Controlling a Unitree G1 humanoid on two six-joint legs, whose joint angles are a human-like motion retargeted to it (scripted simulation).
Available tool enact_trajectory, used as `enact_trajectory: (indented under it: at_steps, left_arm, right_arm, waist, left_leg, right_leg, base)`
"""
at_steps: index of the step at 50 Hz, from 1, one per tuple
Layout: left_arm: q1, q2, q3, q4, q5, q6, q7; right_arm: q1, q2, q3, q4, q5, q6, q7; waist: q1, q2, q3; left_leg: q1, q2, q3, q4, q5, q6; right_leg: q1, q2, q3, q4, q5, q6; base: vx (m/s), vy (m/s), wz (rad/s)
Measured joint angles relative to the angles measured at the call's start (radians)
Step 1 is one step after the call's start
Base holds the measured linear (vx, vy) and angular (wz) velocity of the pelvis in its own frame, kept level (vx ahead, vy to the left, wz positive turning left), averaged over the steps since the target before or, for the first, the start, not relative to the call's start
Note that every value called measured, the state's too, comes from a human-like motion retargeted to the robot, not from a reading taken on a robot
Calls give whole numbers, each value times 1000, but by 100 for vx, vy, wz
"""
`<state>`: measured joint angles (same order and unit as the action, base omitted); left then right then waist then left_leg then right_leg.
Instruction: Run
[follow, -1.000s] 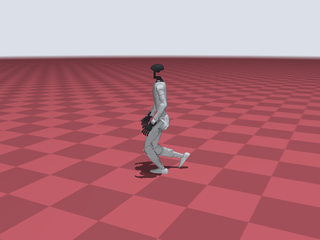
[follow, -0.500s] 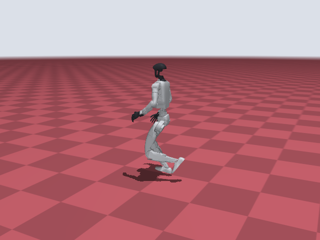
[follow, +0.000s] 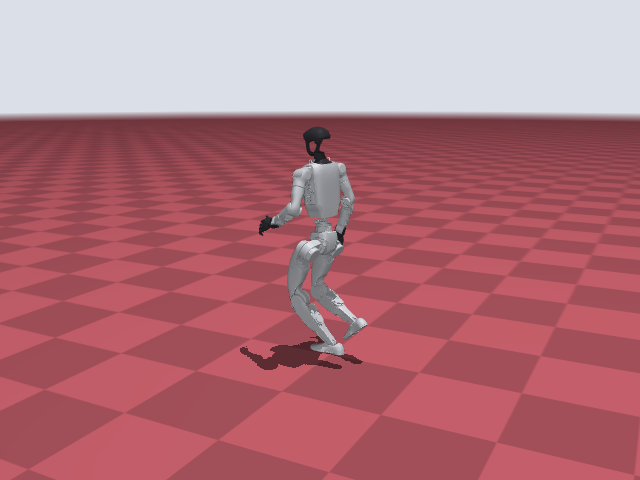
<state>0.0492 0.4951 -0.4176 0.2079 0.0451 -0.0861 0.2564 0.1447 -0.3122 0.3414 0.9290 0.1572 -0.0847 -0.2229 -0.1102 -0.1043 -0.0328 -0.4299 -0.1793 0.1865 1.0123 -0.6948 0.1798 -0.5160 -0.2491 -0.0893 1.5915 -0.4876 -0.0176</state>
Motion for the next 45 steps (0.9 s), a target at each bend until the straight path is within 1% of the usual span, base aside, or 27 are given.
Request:
enact_trajectory:
  at_steps: [2, 4, 6, 8, 10, 12, 14, 16, 18, 20, 22, 23, 25, 27, 28, 30, 32, 35, 36, 38, 40, 42, 43, 45]
  left_arm:
    - [-51, -18, -14, -21, -10, -5, -3]
    - [-86, -28, -23, -60, -17, -19, -6]
    - [-102, -32, -27, -107, -19, -42, -10]
    - [-106, -32, -30, -153, -25, -67, -18]
    - [-102, -26, -30, -199, -37, -86, -29]
    - [-77, -33, -34, -220, -32, -96, -29]
    - [-45, -29, -28, -235, -28, -98, -28]
    - [-4, -14, -6, -237, -19, -86, -30]
    - [45, 5, 22, -222, -1, -63, -34]
    - [96, 29, 56, -202, 12, -38, -50]
    - [164, 57, 77, -190, 9, -29, -74]
    - [200, 70, 84, -187, 3, -30, -84]
    - [265, 91, 96, -184, -9, -36, -97]
    - [310, 98, 104, -177, -12, -42, -98]
    - [322, 98, 107, -170, -11, -42, -95]
    - [327, 95, 106, -150, -5, -39, -86]
    - [311, 90, 96, -133, 12, -35, -71]
    - [209, 65, 82, -59, 30, -26, -33]
    - [155, 46, 76, -25, 22, -24, -20]
    - [59, 6, 63, 18, -10, -23, -5]
    - [-4, -28, 57, 10, -54, -32, -7]
    - [-23, -46, 57, -34, -90, -56, -27]
    - [-22, -52, 57, -58, -105, -67, -44]
    - [-7, -55, 57, -101, -130, -81, -85]
  right_arm:
    - [48, -13, -7, 42, 2, 8, 28]
    - [92, -25, -15, 71, 7, 16, 49]
    - [132, -33, -25, 89, 14, 26, 62]
    - [163, -35, -38, 96, 19, 33, 69]
    - [181, -36, -54, 98, 26, 38, 73]
    - [196, -33, -54, 98, 23, 37, 63]
    - [188, -38, -57, 90, 15, 34, 49]
    - [146, -48, -60, 73, 3, 31, 28]
    - [79, -54, -60, 44, -4, 22, 1]
    - [-7, -52, -59, -4, 13, 9, -30]
    - [-55, -47, -66, -80, 46, -12, -50]
    - [-68, -45, -72, -124, 65, -24, -57]
    - [-80, -43, -79, -205, 97, -48, -63]
    - [-85, -44, -75, -258, 106, -71, -62]
    - [-87, -46, -70, -273, 104, -77, -57]
    - [-90, -47, -56, -279, 98, -80, -38]
    - [-75, -42, -36, -252, 86, -73, -23]
    - [-64, -20, -7, -146, 54, -46, 10]
    - [-56, -11, -3, -103, 47, -38, 28]
    - [-23, -5, 1, -41, 51, -26, 76]
    - [32, -17, -7, -27, 81, -15, 127]
    - [88, -33, -21, -52, 128, -1, 159]
    - [112, -38, -30, -72, 151, 5, 169]
    - [143, -45, -51, -118, 187, 14, 174]
  waist:
    - [-39, 25, 7]
    - [-70, 53, 15]
    - [-87, 86, 22]
    - [-82, 125, 28]
    - [-60, 165, 32]
    - [-32, 175, 23]
    - [4, 183, 19]
    - [39, 189, 33]
    - [72, 188, 54]
    - [104, 175, 73]
    - [142, 157, 73]
    - [158, 147, 70]
    - [178, 121, 61]
    - [180, 93, 51]
    - [174, 78, 46]
    - [150, 52, 41]
    - [121, 36, 38]
    - [61, 4, 49]
    - [39, 1, 54]
    - [-7, 7, 59]
    - [-53, 30, 59]
    - [-84, 67, 56]
    - [-89, 91, 53]
    - [-76, 139, 46]
  left_leg:
    - [117, 12, -31, -69, 56, -54]
    - [222, 34, -54, -120, 134, -114]
    - [300, 72, -67, -132, 237, -178]
    - [338, 127, -74, -88, 343, -234]
    - [338, 186, -76, 16, 417, -266]
    - [320, 221, -56, 166, 435, -252]
    - [277, 269, -40, 331, 424, -223]
    - [209, 331, -35, 492, 374, -172]
    - [115, 389, -36, 617, 289, -104]
    - [-3, 414, -39, 661, 202, -43]
    - [-105, 400, -22, 599, 143, -12]
    - [-143, 383, -7, 538, 121, -6]
    - [-194, 325, 26, 369, 88, -14]
    - [-214, 248, 47, 168, 83, -44]
    - [-215, 204, 49, 75, 89, -58]
    - [-206, 133, 39, -33, 99, -63]
    - [-199, 116, 25, 22, 63, -33]
    - [-138, 100, 22, 111, -55, 23]
    - [-96, 96, 18, 106, -84, 22]
    - [2, 92, 2, 68, -108, 2]
    - [112, 102, -20, 10, -65, -46]
    - [198, 141, -38, -4, 33, -108]
    - [222, 176, -42, 21, 92, -137]
    - [222, 259, -44, 150, 204, -169]
  right_leg:
    - [-69, 34, -15, -95, -30, -4]
    - [-114, 86, -28, -239, -30, 10]
    - [-134, 155, -41, -418, -3, 39]
    - [-130, 235, -57, -611, 38, 70]
    - [-111, 306, -75, -754, 72, 82]
    - [-125, 316, -83, -699, 42, 58]
    - [-108, 323, -88, -624, -23, 7]
    - [-68, 330, -91, -549, -115, -48]
    - [-5, 337, -84, -506, -195, -78]
    - [83, 339, -67, -524, -239, -84]
    - [180, 321, -58, -567, -223, -63]
    - [227, 309, -52, -587, -187, -40]
    - [306, 280, -34, -611, -106, 17]
    - [344, 235, -29, -582, -26, 71]
    - [348, 208, -30, -543, 8, 92]
    - [328, 153, -32, -419, 56, 109]
    - [284, 109, -38, -254, 52, 84]
    - [146, 42, -26, -30, 3, 28]
    - [83, 37, -22, -5, -19, 15]
    - [-36, 45, -25, -21, -55, 1]
    - [-129, 83, -36, -146, -62, 16]
    - [-173, 160, -45, -375, -27, 52]
    - [-177, 209, -50, -507, -1, 68]
    - [-160, 296, -65, -708, 53, 80]
  base:
    - [112, -7, -28]
    - [114, -8, -32]
    - [114, -8, -53]
    - [112, -5, -81]
    - [110, -1, -88]
    - [112, 4, -74]
    - [114, 5, -64]
    - [115, 4, -47]
    - [116, 4, -35]
    - [117, 5, -40]
    - [120, 9, -54]
    - [122, 13, -50]
    - [122, 14, -38]
    - [119, 13, -18]
    - [117, 10, -8]
    - [116, 6, -9]
    - [118, 2, -29]
    - [121, 2, -43]
    - [124, 1, -39]
    - [128, -2, -28]
    - [133, -6, -24]
    - [136, -7, -50]
    - [136, -5, -81]
    - [136, -2, -97]
